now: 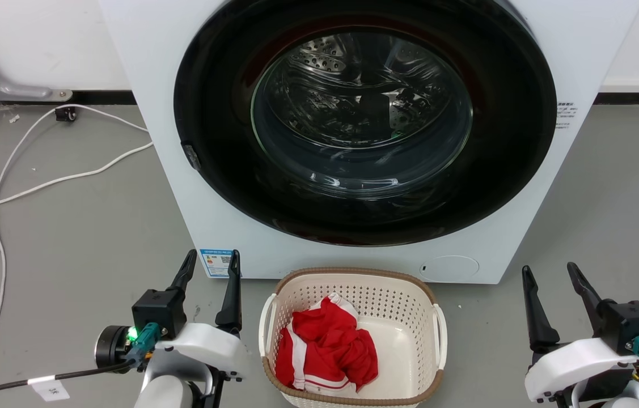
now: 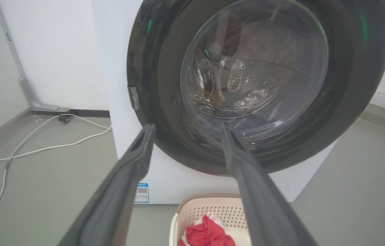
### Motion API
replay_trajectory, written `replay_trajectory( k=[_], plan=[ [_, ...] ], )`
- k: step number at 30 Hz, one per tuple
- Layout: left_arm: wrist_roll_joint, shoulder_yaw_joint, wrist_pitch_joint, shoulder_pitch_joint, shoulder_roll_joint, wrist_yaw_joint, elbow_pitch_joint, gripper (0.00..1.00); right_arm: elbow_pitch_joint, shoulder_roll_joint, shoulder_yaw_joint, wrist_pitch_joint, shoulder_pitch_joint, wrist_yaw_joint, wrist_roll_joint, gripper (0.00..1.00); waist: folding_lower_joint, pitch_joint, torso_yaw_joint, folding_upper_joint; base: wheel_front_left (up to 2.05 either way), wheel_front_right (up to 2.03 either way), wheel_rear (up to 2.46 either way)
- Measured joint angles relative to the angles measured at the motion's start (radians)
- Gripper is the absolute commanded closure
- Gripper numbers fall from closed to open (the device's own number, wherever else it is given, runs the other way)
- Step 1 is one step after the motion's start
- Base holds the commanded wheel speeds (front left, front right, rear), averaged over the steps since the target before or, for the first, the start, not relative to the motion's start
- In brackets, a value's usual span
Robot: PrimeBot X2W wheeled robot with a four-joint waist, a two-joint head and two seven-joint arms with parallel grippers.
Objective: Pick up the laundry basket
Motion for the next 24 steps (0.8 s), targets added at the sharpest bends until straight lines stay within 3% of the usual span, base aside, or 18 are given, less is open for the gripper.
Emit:
replay_trajectory(
  k=[18,24],
  plan=[
    [0.097,0.002,-0.032,-0.001,0.000,0.007,0.011,0.00,-0.020,0.000,-0.001,-0.015,0.005,0.000,-0.121,0.00,0.0001,-0.003,0.005,0.0000,0.00,0.00,0.00],
    [0.101,0.007,-0.036,-0.002,-0.001,0.007,0.012,0.00,-0.019,0.000,-0.006,-0.018,0.005,0.000,-0.112,0.00,0.0000,-0.004,0.006,0.0000,0.00,0.00,0.00]
  ],
)
